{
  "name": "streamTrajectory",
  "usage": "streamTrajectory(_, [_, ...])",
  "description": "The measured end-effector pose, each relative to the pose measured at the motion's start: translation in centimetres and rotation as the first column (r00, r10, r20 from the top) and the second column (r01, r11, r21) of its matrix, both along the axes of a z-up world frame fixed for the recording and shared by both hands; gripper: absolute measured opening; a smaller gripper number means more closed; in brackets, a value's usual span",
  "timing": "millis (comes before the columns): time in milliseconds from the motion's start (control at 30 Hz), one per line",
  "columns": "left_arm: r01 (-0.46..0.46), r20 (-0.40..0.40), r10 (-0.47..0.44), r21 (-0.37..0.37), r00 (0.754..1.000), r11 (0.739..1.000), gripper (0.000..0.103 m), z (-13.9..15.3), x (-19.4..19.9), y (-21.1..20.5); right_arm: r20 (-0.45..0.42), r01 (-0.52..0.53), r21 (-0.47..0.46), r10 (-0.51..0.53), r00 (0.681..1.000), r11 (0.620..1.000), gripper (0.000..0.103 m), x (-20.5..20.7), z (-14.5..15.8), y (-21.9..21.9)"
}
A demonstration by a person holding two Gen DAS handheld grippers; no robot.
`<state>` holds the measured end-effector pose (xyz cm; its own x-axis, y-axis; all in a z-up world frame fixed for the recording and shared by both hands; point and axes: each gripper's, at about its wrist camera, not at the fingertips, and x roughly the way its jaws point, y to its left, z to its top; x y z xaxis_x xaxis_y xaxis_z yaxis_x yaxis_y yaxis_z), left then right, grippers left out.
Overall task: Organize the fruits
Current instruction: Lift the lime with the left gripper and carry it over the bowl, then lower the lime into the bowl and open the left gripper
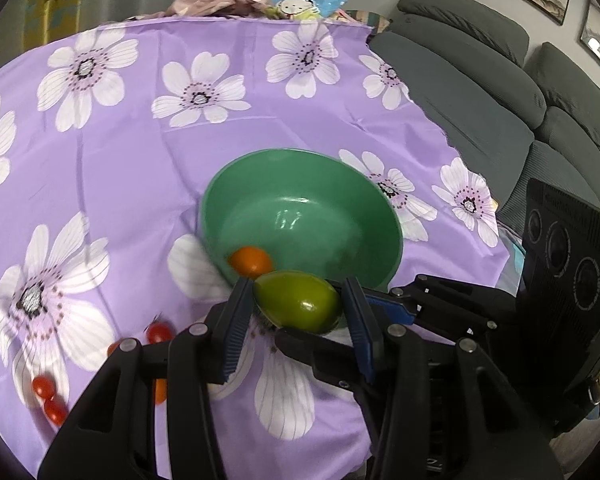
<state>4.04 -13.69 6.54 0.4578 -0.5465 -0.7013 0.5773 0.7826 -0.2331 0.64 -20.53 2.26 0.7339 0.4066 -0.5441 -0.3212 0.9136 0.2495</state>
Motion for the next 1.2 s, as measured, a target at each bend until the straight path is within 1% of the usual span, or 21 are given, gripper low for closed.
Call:
streamTrajectory(233, [0.034, -0.003, -0.034, 0.009, 0.999, 0.999, 0.045, -0.3, 1.8, -2.0, -0.007, 0.045, 0.01, -0.045, 0.999, 0.999, 0.037, 1.2, -0.2, -1.9])
streamTrajectory(433, [0.054, -0.027, -0.054, -0.025, 0.998, 0.998, 0.045, -1.3, 3.3, -2.6, -0.025, 0.072, 0.012, -0.072, 0.997, 0.997, 0.037, 2.5, -0.7, -2.9])
streamTrajectory(700, [0.071, -0.037, -0.072, -0.035, 0.997, 0.997, 0.045, -1.9, 4.6, -3.9, -0.04, 0.107, -0.004, -0.107, 0.993, 0.994, 0.037, 3.7, -1.1, -3.9])
streamTrajectory(900, [0.081, -0.053, -0.082, -0.033, 0.995, 0.996, 0.045, -2.6, 5.2, -4.4, -0.061, 0.122, -0.014, -0.123, 0.991, 0.992, 0.037, 4.0, -1.5, -4.4])
streamTrajectory(1133, [0.084, -0.055, -0.084, -0.009, 0.995, 0.996, 0.045, -3.2, 5.4, -4.8, -0.085, 0.133, -0.035, -0.135, 0.987, 0.991, 0.037, 4.4, -1.9, -4.5])
streamTrajectory(1200, [0.088, -0.048, -0.088, -0.001, 0.995, 0.996, 0.043, -3.3, 5.2, -5.0, -0.093, 0.145, -0.044, -0.149, 0.985, 0.988, 0.037, 4.5, -2.1, -4.5])
